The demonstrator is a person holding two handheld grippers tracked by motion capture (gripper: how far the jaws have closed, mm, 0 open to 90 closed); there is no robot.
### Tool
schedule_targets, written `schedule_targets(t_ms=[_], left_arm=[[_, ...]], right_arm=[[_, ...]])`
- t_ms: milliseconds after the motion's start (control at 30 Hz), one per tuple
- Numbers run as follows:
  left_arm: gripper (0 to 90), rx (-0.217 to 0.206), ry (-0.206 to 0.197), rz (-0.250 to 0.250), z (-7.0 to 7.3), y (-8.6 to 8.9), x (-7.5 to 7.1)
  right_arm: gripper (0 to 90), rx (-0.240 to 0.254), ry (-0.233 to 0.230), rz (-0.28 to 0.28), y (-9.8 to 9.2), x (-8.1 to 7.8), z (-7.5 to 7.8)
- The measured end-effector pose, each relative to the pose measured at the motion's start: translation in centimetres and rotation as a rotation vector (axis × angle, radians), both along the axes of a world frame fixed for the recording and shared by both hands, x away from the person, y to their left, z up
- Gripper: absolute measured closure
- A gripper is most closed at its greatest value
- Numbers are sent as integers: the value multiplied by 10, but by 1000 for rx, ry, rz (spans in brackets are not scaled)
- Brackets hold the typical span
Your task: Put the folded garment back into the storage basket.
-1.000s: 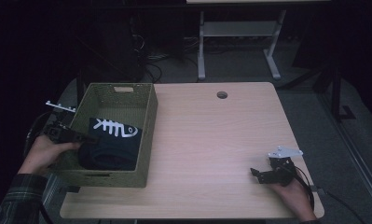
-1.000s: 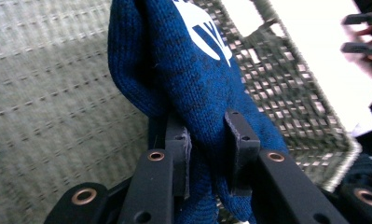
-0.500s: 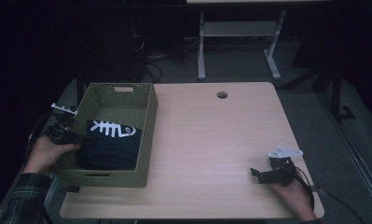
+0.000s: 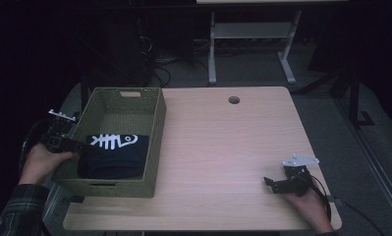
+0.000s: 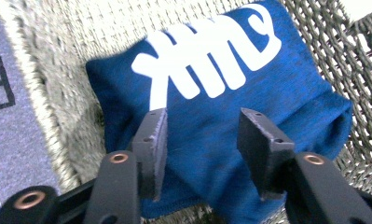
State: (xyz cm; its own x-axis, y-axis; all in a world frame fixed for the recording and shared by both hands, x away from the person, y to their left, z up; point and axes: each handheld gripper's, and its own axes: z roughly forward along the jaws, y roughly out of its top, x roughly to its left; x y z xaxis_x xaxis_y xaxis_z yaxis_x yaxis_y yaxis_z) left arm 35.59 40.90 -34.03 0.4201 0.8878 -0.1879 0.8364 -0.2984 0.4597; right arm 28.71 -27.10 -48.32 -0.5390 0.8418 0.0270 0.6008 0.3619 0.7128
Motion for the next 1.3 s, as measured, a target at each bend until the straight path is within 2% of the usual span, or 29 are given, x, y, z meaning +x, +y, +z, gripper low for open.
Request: schedule_targets(t_ms=[300, 467, 767, 933, 1200, 1300], left_arm=[[361, -5, -45, -5, 3, -4, -4], [288, -41, -87, -34, 7, -14, -1], [142, -27, -150, -26, 13, -25, -2], [133, -26, -166, -41, 15, -35, -3], [134, -83, -202, -97, 23, -63, -8], [134, -73, -214, -121, 25, -77, -9]], right_arm=[[61, 0, 0, 1, 0, 0, 0], [61, 0, 0, 1, 0, 0, 0], [61, 0, 0, 1, 0, 0, 0], [61, 0, -1, 2, 0, 0, 0], [61, 1, 0, 1, 0, 0, 0], [61, 0, 0, 1, 0, 0, 0]])
